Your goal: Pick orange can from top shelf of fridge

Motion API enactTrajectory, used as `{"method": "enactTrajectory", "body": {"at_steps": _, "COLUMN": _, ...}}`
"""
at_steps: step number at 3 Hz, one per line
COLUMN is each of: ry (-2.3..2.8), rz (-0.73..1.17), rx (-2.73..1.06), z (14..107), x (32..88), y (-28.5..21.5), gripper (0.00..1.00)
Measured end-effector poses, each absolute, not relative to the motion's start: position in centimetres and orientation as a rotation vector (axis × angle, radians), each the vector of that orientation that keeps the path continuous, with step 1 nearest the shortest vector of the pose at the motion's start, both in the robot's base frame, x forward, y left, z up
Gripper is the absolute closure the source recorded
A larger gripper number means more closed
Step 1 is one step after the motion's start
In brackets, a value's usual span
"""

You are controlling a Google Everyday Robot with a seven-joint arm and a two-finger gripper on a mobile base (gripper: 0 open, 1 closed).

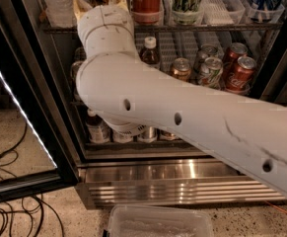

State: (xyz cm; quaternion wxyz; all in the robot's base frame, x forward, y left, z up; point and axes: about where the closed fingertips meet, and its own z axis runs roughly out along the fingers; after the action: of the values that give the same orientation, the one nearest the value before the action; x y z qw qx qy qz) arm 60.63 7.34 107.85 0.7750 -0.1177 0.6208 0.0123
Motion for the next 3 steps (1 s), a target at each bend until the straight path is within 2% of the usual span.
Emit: {"method": "enactTrajectory", "body": {"at_steps": 3, "ry": 1.344, "rz": 0.034, "rx": -0.285, "z": 107.9, "x": 63.6, "y": 7.6, "gripper": 0.37}}
